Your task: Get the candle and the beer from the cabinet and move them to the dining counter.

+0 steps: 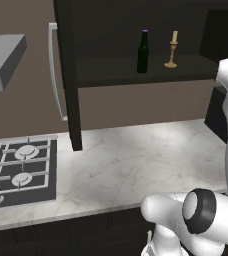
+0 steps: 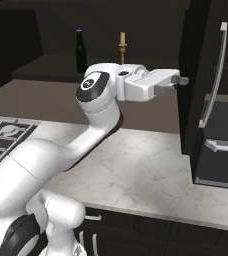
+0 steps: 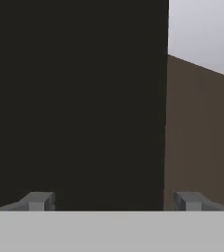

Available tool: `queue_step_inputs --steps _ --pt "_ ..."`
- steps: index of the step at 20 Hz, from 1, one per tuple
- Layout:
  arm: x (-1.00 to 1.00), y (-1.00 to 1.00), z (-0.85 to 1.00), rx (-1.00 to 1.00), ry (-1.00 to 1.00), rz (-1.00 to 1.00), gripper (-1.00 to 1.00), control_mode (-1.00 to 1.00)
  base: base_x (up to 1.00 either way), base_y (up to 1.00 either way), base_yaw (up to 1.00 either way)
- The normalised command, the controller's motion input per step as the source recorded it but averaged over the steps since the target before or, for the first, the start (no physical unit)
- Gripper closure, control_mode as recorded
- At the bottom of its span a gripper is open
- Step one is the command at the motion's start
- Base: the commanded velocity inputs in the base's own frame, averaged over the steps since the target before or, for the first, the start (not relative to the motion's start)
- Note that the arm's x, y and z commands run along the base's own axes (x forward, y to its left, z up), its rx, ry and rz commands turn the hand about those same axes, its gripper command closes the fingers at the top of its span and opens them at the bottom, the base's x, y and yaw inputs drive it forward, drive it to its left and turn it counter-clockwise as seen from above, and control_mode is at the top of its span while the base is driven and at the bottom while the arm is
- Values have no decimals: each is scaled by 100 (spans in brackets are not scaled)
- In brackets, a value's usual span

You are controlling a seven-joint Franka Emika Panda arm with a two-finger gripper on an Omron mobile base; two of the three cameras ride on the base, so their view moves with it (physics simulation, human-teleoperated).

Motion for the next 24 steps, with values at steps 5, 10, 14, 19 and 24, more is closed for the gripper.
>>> queue_step_inputs --steps 5,10,14,19,24 --pt "0 -34 0 1 0 3 -100 -100 0 0 0" --pt "0 -24 0 0 0 5 -100 -100 0 0 0" --pt "-2 5 0 0 3 13 -100 -100 0 0 0" --pt "-13 73 -3 -1 10 31 -100 -100 0 0 0" --pt "-9 93 0 -1 8 31 -100 -100 0 0 0"
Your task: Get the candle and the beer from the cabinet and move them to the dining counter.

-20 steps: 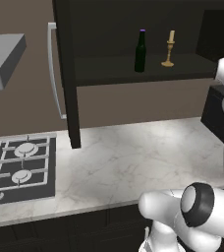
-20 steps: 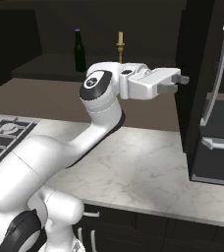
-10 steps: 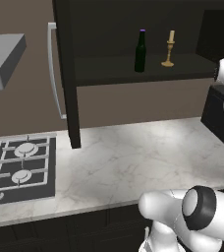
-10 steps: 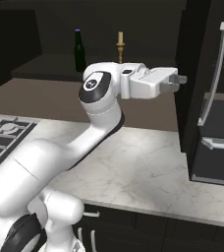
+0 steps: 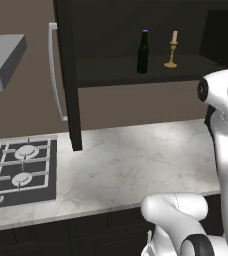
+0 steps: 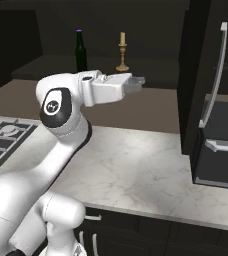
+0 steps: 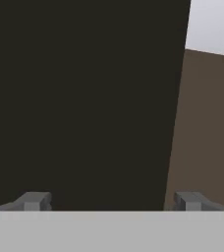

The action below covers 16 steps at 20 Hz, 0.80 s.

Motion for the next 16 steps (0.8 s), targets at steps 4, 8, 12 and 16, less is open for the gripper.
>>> queue_step_inputs --steps 4,8,12,16 --pt "-1 78 0 0 11 31 -100 -100 0 0 0" --pt "0 61 8 0 19 31 -100 -100 0 0 0" --pt "-1 55 0 2 20 34 -100 -100 0 0 0" --pt "-10 42 5 5 21 35 -100 -100 0 0 0"
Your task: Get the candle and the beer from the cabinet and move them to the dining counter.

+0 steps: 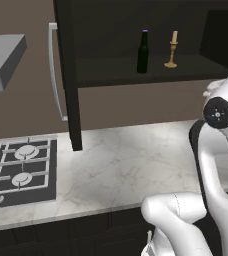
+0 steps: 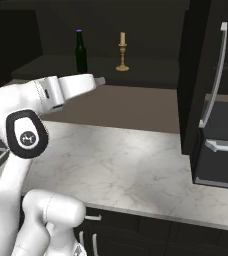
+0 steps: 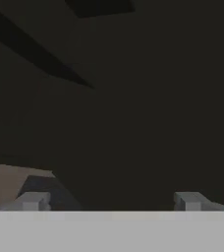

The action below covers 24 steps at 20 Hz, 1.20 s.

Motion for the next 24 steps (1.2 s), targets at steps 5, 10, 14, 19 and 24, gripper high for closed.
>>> queue_step_inputs --steps 5,10,14,19,24 --pt "-9 26 6 12 16 35 -100 -100 0 0 0" --pt "-8 9 4 24 2 22 -100 -100 0 0 0" --pt "0 6 5 32 0 11 -100 -100 0 0 0" --pt "0 16 9 28 0 8 -100 -100 0 0 0" --pt "0 36 22 8 -2 14 -100 -100 0 0 0"
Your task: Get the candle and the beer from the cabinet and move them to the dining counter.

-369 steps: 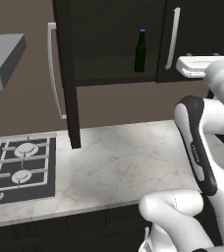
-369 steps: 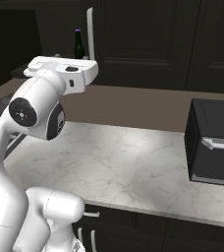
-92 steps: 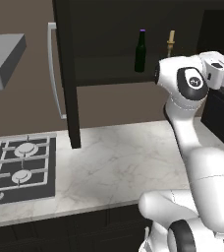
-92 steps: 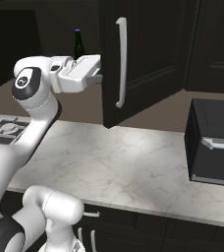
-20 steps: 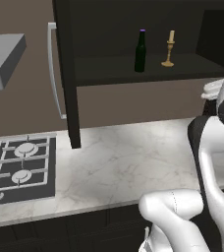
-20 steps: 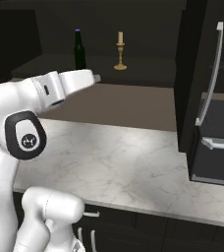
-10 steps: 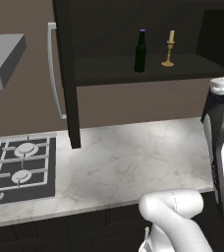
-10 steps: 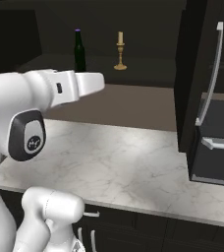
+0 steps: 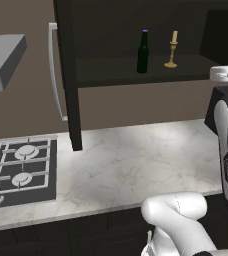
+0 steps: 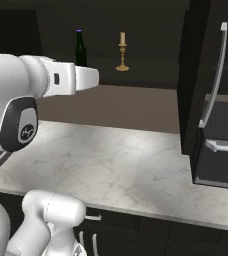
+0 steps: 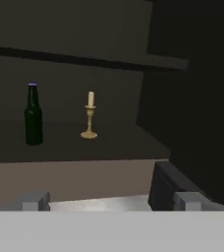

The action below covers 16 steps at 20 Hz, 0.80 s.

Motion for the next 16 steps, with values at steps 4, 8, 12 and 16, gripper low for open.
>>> queue_step_inputs --steps 4,8,12,16 --pt "0 41 4 7 -7 15 -100 -100 0 0 0" --pt "0 42 0 8 -7 15 -100 -100 0 0 0" --pt "0 38 0 8 -6 14 -100 -100 0 0 0" --pt "8 26 0 5 -5 8 -100 -100 0 0 0"
